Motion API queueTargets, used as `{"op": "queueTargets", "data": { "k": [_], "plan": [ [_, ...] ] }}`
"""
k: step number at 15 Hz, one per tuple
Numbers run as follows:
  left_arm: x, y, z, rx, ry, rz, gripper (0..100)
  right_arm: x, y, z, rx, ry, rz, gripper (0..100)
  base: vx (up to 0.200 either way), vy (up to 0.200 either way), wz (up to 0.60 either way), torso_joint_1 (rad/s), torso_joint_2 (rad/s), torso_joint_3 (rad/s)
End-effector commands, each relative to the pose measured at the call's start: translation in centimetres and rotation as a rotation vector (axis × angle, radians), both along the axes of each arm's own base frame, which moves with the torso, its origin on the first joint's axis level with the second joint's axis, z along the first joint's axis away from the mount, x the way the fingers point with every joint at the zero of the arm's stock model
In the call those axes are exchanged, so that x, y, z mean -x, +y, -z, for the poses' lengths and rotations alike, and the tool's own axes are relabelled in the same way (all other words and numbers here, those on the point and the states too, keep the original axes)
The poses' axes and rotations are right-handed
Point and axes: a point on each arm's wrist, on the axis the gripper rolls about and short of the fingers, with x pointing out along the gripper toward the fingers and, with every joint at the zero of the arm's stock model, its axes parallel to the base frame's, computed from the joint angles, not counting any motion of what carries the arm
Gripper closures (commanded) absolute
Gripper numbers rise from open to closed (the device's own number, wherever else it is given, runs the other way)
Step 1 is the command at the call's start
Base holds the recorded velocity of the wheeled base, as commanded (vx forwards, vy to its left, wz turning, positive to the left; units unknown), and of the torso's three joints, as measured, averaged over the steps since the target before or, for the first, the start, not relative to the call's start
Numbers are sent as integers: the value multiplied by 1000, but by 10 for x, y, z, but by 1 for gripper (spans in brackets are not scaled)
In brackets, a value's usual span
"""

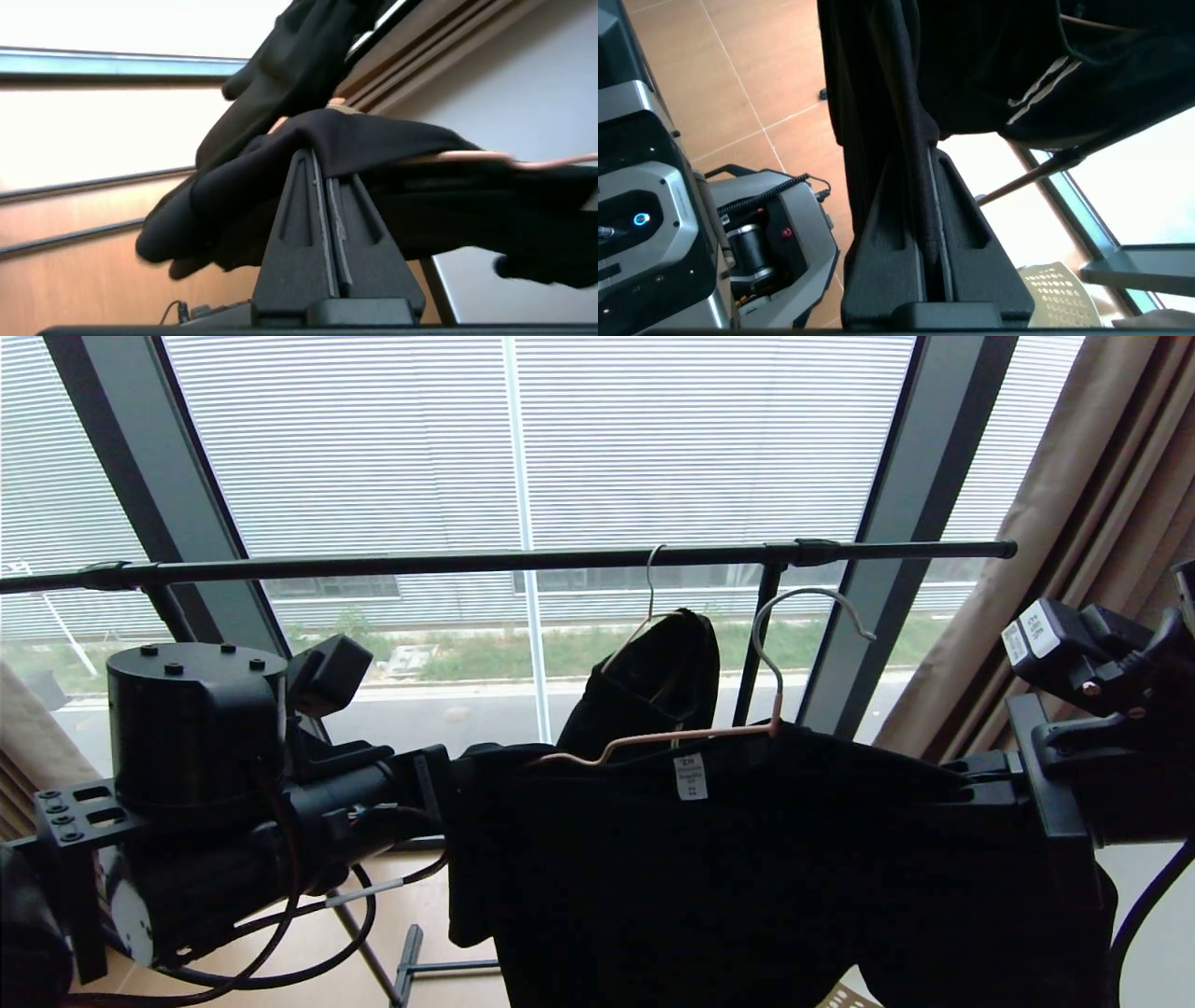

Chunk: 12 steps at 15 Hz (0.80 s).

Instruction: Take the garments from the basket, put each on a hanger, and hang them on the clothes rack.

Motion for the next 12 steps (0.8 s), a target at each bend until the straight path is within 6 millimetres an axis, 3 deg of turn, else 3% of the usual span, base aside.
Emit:
{"op": "queueTargets", "data": {
  "k": [1, 6, 12],
  "plan": [
    [6, 0, -6, 6, -24, 17, 100, -1, 1, 1, 0, 6, -5, 100, 0, 0, 0, 0, 0, 0],
    [5, -10, -23, -30, -112, 76, 100, 3, 10, 11, -50, -51, -69, 100, 0, 0, 0, 0, 0, 0],
    [5, -10, -26, -93, -159, 88, 100, 12, 10, 11, -119, -25, -152, 100, 0, 0, 0, 0, 0, 0]
  ]
}}
